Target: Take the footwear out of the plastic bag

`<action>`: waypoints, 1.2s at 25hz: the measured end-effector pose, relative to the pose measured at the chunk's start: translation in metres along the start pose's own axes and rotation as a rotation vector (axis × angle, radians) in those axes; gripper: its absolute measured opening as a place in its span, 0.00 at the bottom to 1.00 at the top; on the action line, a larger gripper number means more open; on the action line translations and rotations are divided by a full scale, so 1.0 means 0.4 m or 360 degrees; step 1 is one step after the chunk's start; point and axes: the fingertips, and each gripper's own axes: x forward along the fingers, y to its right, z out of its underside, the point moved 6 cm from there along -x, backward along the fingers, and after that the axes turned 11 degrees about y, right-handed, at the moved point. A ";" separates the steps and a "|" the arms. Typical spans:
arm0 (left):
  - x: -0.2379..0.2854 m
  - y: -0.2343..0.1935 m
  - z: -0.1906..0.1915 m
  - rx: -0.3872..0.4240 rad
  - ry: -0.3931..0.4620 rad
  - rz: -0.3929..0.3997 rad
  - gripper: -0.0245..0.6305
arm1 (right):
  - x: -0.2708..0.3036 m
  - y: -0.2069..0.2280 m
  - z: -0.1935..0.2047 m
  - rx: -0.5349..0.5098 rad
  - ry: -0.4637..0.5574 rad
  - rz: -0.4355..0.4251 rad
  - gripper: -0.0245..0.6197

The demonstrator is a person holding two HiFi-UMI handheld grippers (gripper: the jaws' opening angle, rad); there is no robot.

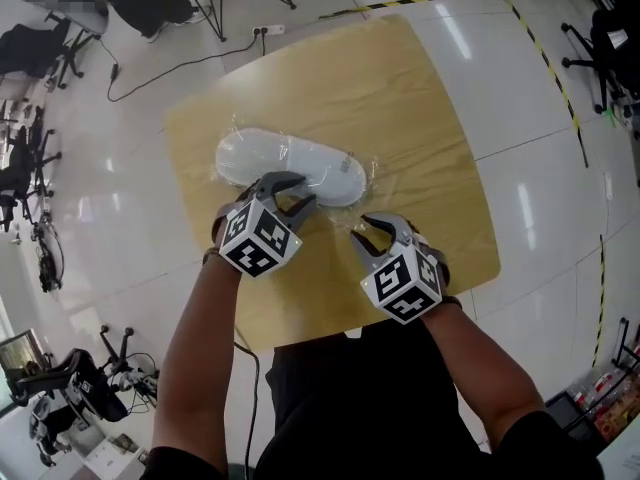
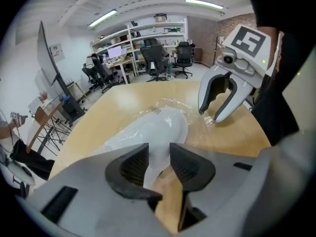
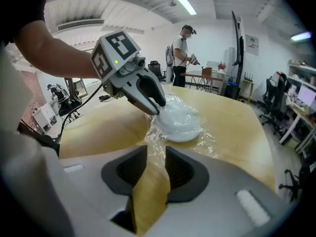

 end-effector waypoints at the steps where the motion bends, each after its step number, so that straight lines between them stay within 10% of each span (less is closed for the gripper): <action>1: -0.003 0.003 0.005 -0.0032 0.0009 -0.0026 0.25 | 0.012 0.001 0.005 -0.0017 -0.0027 0.0003 0.22; 13: 0.000 0.019 0.025 -0.0210 0.0065 -0.0196 0.22 | -0.024 0.000 0.082 -0.0225 -0.0076 -0.0011 0.04; 22: -0.009 0.022 0.011 -0.0232 0.0080 -0.0219 0.20 | -0.051 0.064 0.100 0.0269 -0.0038 -0.0093 0.04; 30: -0.028 0.026 0.003 -0.0306 0.0136 -0.0276 0.15 | -0.096 0.177 0.054 0.0245 0.0078 0.0056 0.06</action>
